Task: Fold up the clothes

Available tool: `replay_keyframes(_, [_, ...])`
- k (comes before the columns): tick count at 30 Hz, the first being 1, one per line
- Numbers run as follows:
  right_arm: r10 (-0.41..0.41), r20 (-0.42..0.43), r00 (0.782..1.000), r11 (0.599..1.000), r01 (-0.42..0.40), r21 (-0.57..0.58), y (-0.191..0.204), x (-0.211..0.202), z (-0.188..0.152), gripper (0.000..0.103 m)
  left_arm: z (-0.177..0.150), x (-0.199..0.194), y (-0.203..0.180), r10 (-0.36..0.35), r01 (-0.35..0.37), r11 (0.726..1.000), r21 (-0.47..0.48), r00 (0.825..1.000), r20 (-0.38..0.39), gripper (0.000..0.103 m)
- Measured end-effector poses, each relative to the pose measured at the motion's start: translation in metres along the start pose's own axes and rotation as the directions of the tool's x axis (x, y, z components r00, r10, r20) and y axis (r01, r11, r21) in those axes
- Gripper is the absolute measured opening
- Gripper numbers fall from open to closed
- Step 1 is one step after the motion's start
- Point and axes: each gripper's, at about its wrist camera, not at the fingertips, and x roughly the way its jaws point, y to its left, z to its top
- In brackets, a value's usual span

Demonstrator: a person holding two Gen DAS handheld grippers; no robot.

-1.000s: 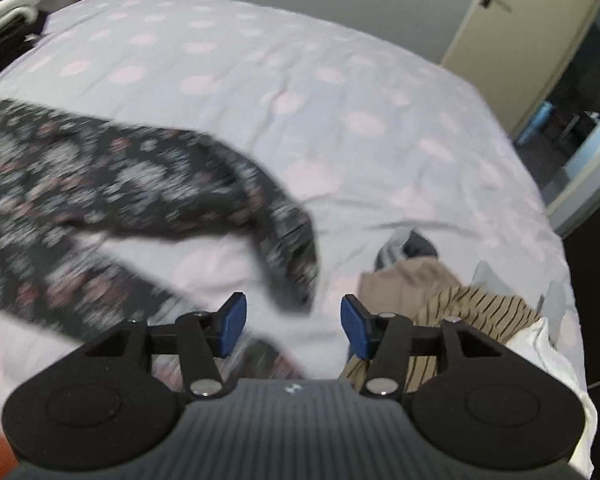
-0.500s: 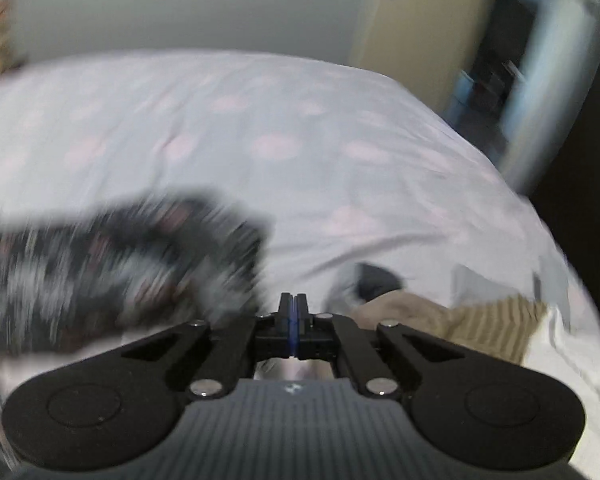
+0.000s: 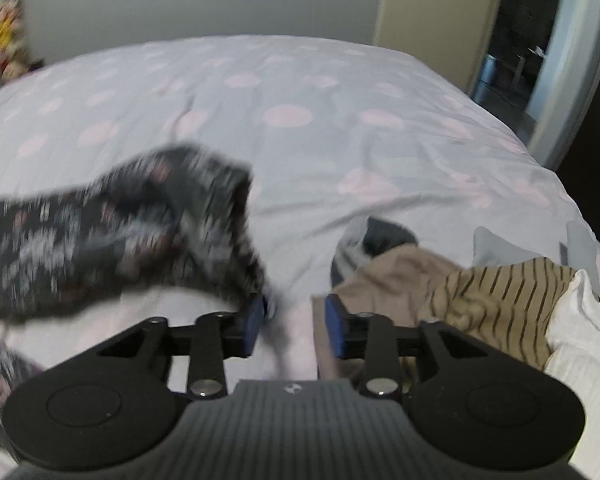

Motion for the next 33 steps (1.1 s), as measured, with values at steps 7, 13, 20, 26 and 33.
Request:
replay_keyframes(7, [-0.009,0.017,1.0,0.998,0.008,0.06,0.005,0.03,0.002,0.016,0.0,-0.002,-0.002,0.014,-0.014,1.0,0.004,1.0,-0.012,0.006])
replay_keyframes(13, [0.023,0.085,0.996,0.944,-0.05,0.327,-0.026,0.012,0.022,0.013,-0.001,-0.003,-0.001,0.012,-0.012,1.0,0.013,1.0,-0.01,0.007])
replay_keyframes(20, [-0.037,-0.128,0.991,0.932,0.081,0.353,-0.032,0.034,0.034,0.012,0.002,-0.002,-0.003,0.023,-0.022,1.0,0.015,1.0,-0.007,0.007])
replay_keyframes(26, [-0.109,-0.121,0.987,0.962,0.136,0.238,-0.019,0.035,0.026,0.017,-0.002,-0.004,-0.001,0.015,-0.015,1.0,0.018,1.0,0.006,0.007])
replay_keyframes(33, [-0.045,-0.037,0.998,0.998,0.047,0.053,-0.001,-0.043,0.008,0.024,-0.011,-0.01,0.001,0.022,-0.022,1.0,-0.018,0.999,0.033,0.007])
